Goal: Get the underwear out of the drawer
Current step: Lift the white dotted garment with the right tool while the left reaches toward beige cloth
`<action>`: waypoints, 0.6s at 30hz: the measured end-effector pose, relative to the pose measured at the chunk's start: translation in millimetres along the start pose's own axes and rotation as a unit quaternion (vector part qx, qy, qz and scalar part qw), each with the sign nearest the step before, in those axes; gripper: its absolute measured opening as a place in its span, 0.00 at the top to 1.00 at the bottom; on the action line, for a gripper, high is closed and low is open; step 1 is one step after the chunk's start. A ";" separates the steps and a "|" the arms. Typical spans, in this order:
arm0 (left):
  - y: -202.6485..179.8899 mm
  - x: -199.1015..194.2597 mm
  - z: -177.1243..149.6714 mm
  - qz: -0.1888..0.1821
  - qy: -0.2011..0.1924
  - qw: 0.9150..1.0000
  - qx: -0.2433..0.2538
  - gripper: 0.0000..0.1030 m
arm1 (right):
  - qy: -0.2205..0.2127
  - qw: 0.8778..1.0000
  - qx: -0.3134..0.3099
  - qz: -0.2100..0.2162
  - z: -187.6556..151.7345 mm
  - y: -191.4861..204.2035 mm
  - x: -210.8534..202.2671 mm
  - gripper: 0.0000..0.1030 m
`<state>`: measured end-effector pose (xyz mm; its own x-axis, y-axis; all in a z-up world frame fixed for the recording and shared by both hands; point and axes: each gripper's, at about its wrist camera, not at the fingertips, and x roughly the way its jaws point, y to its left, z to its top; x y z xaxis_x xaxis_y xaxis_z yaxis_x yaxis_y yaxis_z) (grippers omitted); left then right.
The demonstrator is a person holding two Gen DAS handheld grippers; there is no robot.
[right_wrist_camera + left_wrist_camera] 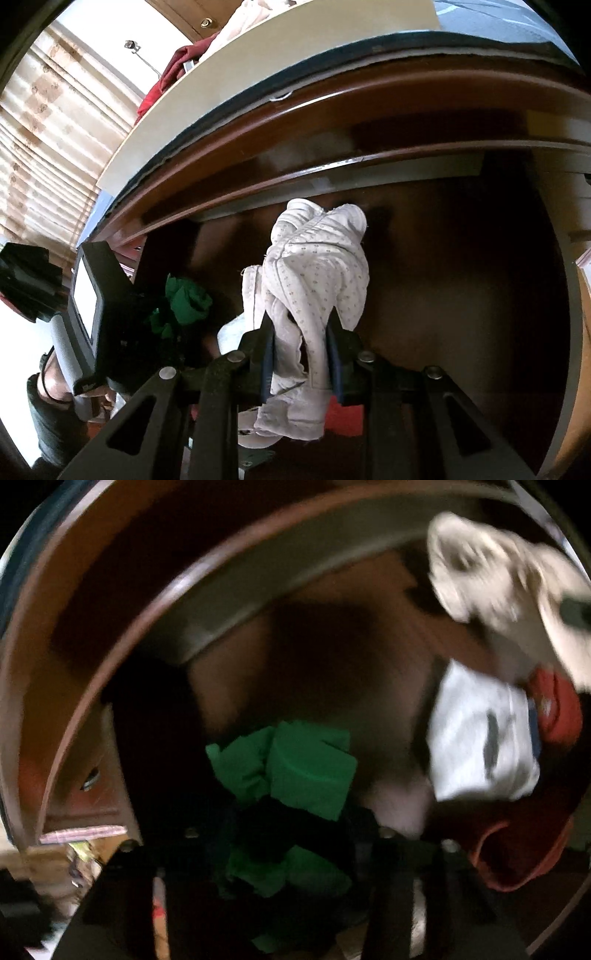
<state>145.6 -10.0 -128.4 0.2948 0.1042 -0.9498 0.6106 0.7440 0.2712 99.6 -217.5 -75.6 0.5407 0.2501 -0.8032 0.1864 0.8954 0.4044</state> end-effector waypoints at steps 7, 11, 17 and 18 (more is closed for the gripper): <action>39.0 -32.6 11.3 -0.150 -0.075 0.973 -0.159 0.70 | -0.013 1.000 0.012 -0.003 -1.4 -16.5 -8.1 0.72; 40.0 -24.5 21.0 -0.143 -0.065 0.972 -0.175 0.69 | 0.000 1.000 0.026 -0.001 0.7 -24.2 -9.6 0.72; 26.1 -21.2 23.7 -0.118 -0.037 0.980 -0.157 0.45 | 0.038 0.998 0.042 0.011 5.2 -32.6 0.7 0.62; 24.9 -19.9 23.3 -0.118 -0.033 0.981 -0.149 0.40 | 0.043 0.998 0.039 0.009 6.0 -31.2 3.8 0.57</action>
<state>172.1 -8.9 -99.2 0.2237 -0.1287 -0.9661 0.4285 0.9033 -0.0211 100.8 -246.6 -88.6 0.4731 0.2991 -0.8287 0.2423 0.8602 0.4488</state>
